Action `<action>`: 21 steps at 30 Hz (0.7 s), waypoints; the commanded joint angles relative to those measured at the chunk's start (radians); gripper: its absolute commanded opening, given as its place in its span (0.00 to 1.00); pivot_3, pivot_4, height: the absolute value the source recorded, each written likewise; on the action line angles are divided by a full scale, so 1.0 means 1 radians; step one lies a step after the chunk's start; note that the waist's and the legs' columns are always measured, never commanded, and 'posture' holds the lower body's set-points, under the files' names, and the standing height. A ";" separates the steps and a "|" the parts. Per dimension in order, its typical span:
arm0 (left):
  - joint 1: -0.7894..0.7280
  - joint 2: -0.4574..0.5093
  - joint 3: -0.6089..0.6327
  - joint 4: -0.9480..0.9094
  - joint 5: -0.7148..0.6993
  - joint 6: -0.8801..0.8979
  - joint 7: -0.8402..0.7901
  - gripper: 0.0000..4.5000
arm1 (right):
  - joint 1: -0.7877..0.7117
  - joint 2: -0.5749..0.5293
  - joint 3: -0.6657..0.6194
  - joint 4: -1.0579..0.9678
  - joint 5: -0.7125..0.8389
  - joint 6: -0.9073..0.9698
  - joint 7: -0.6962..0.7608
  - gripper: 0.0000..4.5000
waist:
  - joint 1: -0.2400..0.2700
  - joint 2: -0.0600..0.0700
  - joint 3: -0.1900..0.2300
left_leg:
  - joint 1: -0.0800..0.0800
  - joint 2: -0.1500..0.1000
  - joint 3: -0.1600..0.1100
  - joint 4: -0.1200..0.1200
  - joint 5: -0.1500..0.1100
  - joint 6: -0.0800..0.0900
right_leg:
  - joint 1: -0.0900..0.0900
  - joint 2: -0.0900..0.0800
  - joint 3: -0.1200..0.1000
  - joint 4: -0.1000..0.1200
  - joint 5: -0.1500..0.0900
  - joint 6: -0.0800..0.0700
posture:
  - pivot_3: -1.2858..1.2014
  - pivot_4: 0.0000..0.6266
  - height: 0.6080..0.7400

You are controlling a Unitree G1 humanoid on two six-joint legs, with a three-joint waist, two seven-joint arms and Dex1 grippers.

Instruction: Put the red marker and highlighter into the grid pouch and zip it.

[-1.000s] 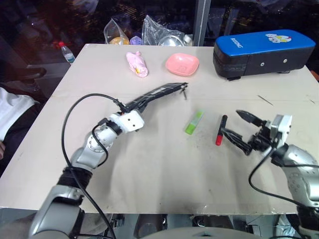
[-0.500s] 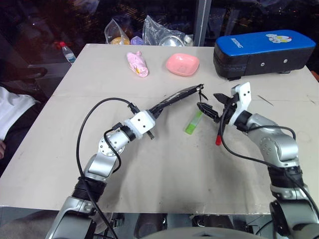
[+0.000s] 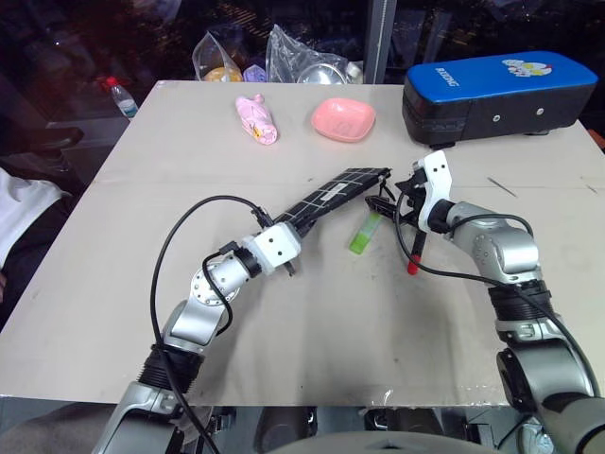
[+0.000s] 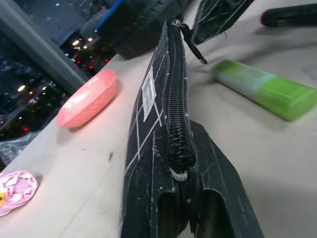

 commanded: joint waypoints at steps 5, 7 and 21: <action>0.003 -0.002 0.003 -0.051 0.004 -0.022 -0.017 0.00 | -0.046 0.020 -0.017 0.033 -0.032 -0.059 0.006 0.54 | -0.008 0.000 0.000 | 0.000 0.000 0.000 0.000 0.000 0.000 | 0.000 0.000 0.000 0.000 0.000 0.000 | 0.52 0.24 1.00; 0.001 0.000 0.002 -0.050 0.004 -0.024 -0.024 0.00 | -0.045 0.017 -0.019 0.037 -0.041 -0.070 0.007 0.30 | -0.010 0.000 0.000 | 0.000 0.000 0.000 0.000 0.000 0.000 | 0.000 0.000 0.000 0.000 0.000 0.000 | 0.52 0.24 1.00; -0.013 -0.005 0.001 -0.033 0.012 -0.028 -0.056 0.00 | 0.001 -0.046 0.050 -0.011 -0.152 -0.175 0.051 0.00 | -0.011 0.001 0.000 | 0.000 0.000 0.000 0.000 0.000 0.000 | 0.000 0.000 0.000 0.000 0.000 0.000 | 0.52 0.24 1.00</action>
